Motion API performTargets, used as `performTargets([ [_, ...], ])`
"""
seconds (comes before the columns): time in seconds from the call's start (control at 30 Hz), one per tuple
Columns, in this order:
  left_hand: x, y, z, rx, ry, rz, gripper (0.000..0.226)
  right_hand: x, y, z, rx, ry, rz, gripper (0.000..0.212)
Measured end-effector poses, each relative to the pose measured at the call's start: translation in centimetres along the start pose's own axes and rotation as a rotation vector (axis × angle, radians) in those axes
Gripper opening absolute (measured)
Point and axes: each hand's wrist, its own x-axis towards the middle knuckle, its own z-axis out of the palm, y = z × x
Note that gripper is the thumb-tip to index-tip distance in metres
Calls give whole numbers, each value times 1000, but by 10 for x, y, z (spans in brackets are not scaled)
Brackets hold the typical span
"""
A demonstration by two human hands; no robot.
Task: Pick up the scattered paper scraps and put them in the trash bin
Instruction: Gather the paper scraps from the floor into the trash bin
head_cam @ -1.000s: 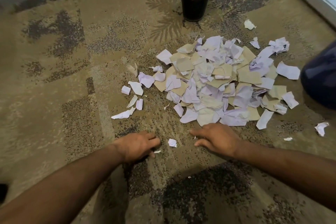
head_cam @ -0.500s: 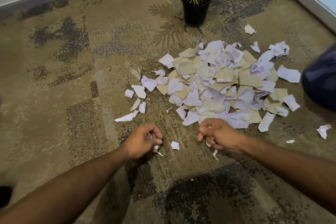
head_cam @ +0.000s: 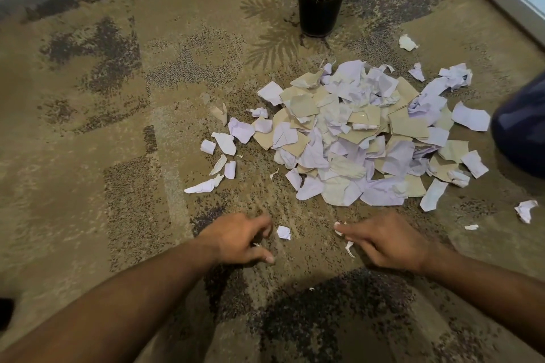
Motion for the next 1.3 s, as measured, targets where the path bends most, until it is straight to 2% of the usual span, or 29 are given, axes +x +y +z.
performTargets([
  [0.1, 4, -5, 7, 148, 0, 22, 52, -8, 3, 6, -29, 1, -66, 44],
  [0.23, 7, -9, 17, 86, 33, 146, 27, -13, -1, 4, -94, 68, -114, 40],
  [0.37, 6, -6, 16, 84, 29, 116, 26, -13, -3, 12, -27, 58, 86, 39],
  [0.43, 5, -5, 14, 31, 64, 95, 25, -10, -7, 8, 170, 160, 256, 23],
  [0.5, 4, -3, 10, -93, 145, 45, 22, -8, -13, 5, 513, 311, 442, 8],
  [0.57, 5, 1, 1, -342, 231, -56, 18, -4, -20, 4, 911, 381, 589, 15],
  [0.6, 6, 5, -4, -506, 281, -102, 15, -3, -21, 5, 1027, 405, 634, 18],
  [0.67, 9, 13, -13, -707, 378, -177, 13, -2, -19, 5, 1107, 458, 705, 24],
  [0.77, 15, 22, -21, -738, 474, -232, 22, -2, -14, 3, 1203, 510, 760, 31],
  [0.83, 16, 23, -20, -615, 488, -235, 25, -4, -13, 3, 1015, 498, 724, 30],
  [0.9, 17, 23, -16, -431, 393, -200, 14, -6, -9, 8, 575, 370, 672, 45],
  [0.93, 17, 24, -14, -344, 327, -174, 6, -7, -9, 10, 355, 329, 631, 45],
  [0.97, 17, 26, -12, -252, 265, -168, 19, -8, -7, 12, 221, 324, 574, 41],
  [1.03, 20, 29, -4, -118, 155, -190, 46, -12, -7, 14, 196, 324, 493, 36],
  [1.07, 21, 30, 0, -86, 123, -205, 53, -14, -8, 16, 179, 308, 463, 37],
  [1.1, 23, 31, 4, -75, 105, -203, 53, -15, -7, 19, 119, 290, 425, 36],
  [1.17, 25, 31, 14, -53, 115, -121, 39, -15, -8, 24, -12, 272, 372, 28],
  [1.23, 25, 31, 19, 7, 144, -41, 24, -12, -9, 23, 5, 275, 393, 21],
  [1.3, 25, 31, 23, 17, 166, -27, 20, -5, -9, 22, -18, 251, 401, 10],
])
